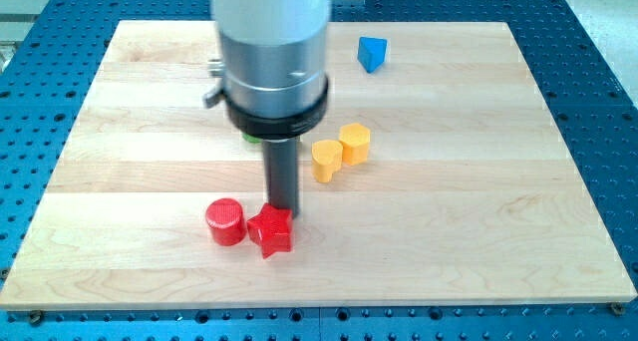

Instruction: Move the yellow blocks to the center right of the board

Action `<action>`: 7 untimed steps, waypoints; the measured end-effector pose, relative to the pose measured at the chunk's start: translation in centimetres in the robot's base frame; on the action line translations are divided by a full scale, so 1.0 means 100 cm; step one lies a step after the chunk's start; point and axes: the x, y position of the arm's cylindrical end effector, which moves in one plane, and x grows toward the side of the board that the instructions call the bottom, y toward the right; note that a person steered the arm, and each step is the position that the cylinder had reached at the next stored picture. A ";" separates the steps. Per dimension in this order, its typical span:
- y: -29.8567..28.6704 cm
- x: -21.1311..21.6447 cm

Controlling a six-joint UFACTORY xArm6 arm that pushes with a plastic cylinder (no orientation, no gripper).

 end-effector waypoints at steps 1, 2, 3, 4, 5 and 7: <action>-0.011 -0.038; 0.064 -0.058; 0.133 -0.058; 0.075 -0.058; 0.078 -0.081; 0.176 -0.091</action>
